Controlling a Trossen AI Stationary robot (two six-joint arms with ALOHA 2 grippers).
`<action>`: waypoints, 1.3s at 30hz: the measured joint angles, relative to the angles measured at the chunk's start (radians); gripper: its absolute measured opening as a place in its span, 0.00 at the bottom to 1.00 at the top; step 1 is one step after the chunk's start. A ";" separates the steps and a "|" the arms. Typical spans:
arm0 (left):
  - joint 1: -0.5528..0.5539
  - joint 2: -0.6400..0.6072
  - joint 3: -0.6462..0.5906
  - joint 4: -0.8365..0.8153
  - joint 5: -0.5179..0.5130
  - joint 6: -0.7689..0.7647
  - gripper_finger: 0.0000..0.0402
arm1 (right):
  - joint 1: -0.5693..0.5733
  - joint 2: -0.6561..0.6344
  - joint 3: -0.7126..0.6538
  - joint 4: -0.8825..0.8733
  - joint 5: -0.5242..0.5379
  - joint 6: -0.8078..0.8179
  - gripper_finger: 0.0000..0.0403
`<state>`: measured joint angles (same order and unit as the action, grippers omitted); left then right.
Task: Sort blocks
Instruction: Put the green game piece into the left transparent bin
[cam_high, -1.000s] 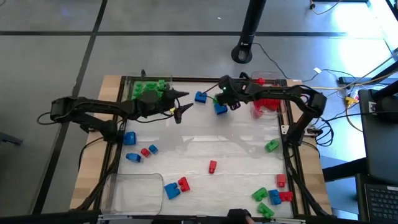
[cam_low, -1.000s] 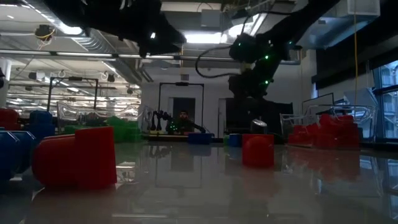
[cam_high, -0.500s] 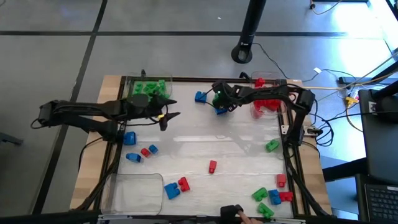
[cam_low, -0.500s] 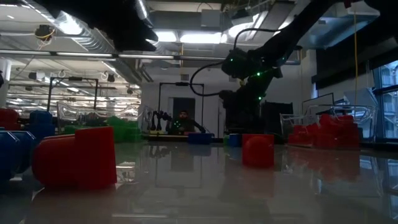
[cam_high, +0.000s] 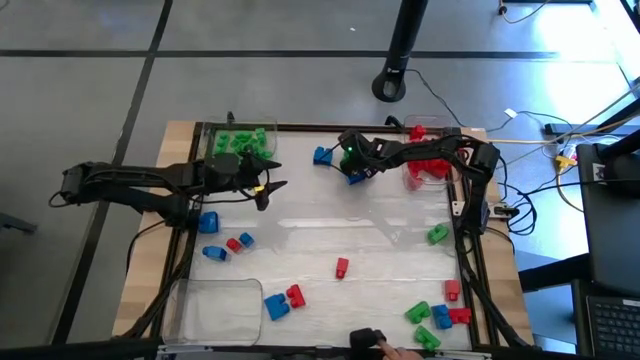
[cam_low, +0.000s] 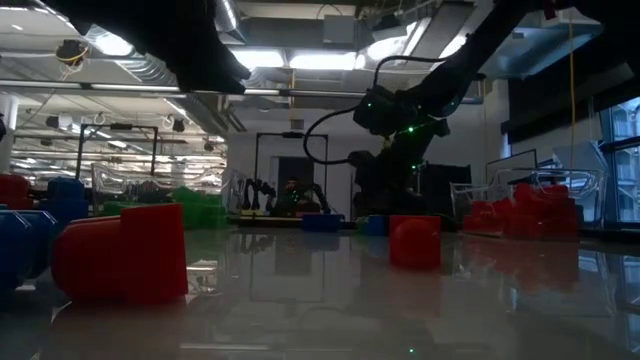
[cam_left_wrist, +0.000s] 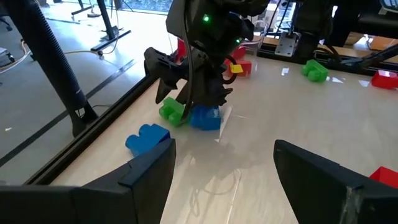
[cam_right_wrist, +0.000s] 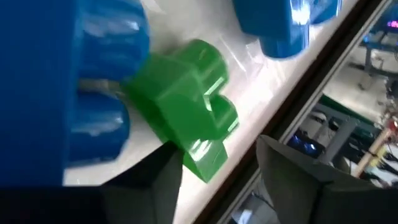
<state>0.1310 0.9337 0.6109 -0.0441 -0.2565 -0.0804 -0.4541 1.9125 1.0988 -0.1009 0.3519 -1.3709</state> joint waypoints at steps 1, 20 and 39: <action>0.000 0.000 0.000 0.000 0.000 -0.004 0.65 | 0.000 0.000 0.000 -0.002 -0.015 -0.001 0.47; 0.000 0.000 0.000 -0.006 -0.001 -0.024 0.65 | 0.002 -0.065 -0.001 -0.009 0.052 -0.003 0.04; -0.001 -0.167 0.000 -0.110 -0.107 0.028 0.65 | 0.091 -0.094 0.322 0.185 -0.254 0.238 0.03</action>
<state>0.1303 0.7669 0.6105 -0.1542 -0.3636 -0.0527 -0.3628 1.8184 1.4207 0.0836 0.0982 -1.1325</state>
